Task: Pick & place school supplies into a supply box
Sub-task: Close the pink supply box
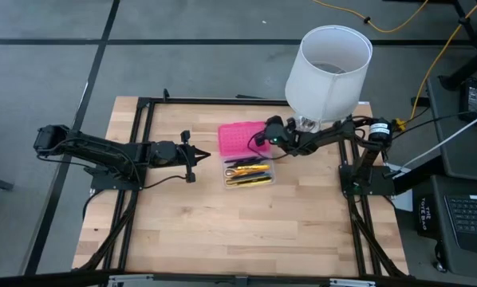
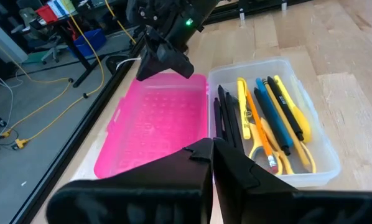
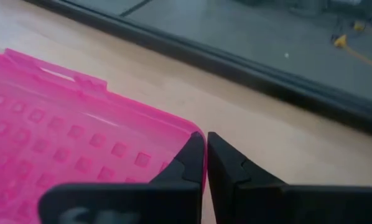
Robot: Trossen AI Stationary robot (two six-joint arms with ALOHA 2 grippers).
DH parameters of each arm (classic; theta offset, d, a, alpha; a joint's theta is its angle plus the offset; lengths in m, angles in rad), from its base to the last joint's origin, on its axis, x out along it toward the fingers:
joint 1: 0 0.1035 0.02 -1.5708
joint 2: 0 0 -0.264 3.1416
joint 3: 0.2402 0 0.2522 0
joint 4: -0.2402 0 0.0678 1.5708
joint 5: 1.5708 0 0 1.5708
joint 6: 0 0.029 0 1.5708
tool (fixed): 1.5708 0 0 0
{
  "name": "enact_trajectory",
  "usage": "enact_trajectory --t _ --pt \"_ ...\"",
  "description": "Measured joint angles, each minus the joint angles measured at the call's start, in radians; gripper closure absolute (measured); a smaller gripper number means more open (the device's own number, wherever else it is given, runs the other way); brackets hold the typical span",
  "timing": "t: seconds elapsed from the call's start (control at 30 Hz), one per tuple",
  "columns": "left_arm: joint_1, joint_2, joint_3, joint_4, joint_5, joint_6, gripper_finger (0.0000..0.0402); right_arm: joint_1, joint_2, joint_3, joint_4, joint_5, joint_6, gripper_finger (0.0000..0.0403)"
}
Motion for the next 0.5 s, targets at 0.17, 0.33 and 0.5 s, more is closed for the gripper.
enact_trajectory --t 0.17,0.33,0.5 --pt "0.000 0.000 0.000 0.000 0.000 0.000 0.0396 0.041 0.000 0.030 -0.001 0.073 -0.051 0.0392" --pt "0.000 0.000 0.000 0.000 0.000 0.000 0.0397 0.079 0.000 0.032 -0.004 0.165 -0.070 0.0392" --pt "0.000 0.000 0.000 0.000 0.000 0.000 0.0400 0.110 0.000 0.032 -0.004 0.251 -0.078 0.0392"
